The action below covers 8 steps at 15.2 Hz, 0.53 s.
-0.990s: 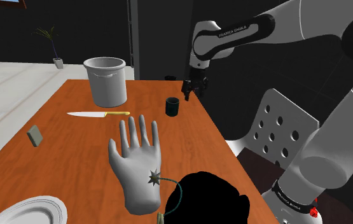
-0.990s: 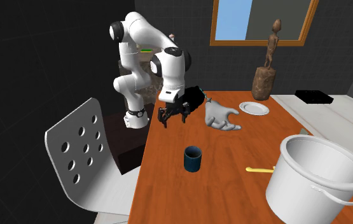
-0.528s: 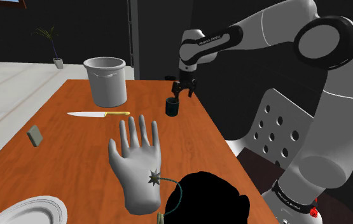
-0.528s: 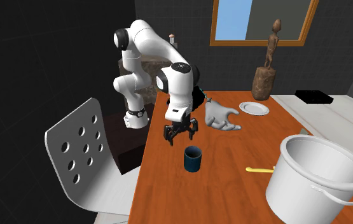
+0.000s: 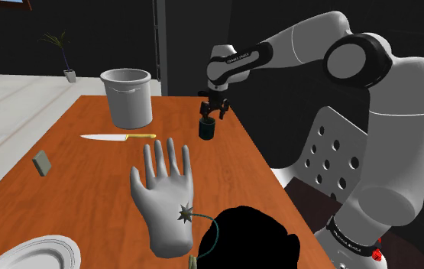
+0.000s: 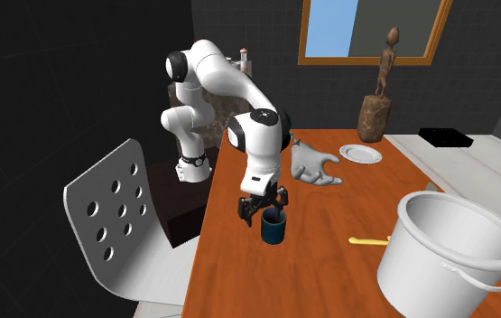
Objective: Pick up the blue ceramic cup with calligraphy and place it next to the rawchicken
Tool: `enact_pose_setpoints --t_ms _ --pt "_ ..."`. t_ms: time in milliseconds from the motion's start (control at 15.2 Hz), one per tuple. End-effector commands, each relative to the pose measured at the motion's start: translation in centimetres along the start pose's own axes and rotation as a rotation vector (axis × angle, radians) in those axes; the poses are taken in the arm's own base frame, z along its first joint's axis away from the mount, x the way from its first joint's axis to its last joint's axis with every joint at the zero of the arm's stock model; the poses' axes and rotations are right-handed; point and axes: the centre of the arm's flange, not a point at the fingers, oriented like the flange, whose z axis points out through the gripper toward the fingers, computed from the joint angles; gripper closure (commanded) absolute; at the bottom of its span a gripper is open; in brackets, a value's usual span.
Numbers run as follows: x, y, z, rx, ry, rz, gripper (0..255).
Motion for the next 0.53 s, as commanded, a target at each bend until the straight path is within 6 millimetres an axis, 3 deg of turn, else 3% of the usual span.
enact_pose_setpoints --t_ms 0,132,462 --pt "0.1 0.0 0.9 0.0 0.001 0.0 0" --pt "0.1 0.0 2.3 0.0 0.001 0.0 0" --pt "0.1 0.0 2.3 0.0 0.001 0.0 0"
